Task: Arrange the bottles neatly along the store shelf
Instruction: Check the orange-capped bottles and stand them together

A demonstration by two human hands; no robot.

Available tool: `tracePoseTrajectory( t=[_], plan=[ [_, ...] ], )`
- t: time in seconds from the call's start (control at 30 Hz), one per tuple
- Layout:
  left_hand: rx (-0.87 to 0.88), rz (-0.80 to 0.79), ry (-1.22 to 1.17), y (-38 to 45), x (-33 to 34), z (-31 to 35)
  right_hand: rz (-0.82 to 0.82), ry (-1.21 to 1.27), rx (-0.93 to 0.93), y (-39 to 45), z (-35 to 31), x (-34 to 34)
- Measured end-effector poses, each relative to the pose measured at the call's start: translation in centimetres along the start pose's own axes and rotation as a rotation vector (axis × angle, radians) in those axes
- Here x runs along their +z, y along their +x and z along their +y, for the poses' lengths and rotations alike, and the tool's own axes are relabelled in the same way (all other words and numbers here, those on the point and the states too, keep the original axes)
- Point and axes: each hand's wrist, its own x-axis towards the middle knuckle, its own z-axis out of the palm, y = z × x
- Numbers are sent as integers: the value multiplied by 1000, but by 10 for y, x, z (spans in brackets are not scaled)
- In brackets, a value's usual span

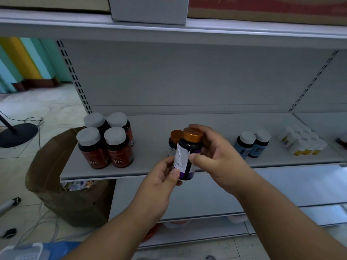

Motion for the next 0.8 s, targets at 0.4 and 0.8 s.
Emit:
tracePoseTrajectory(
  t=[0.4,0.8],
  plan=[
    [158,133,337,5,10,7,16,-292,-216,-4,2,-8],
    [22,263,-44,-4,38,5,-168,116,63,29,8,-26]
  ],
)
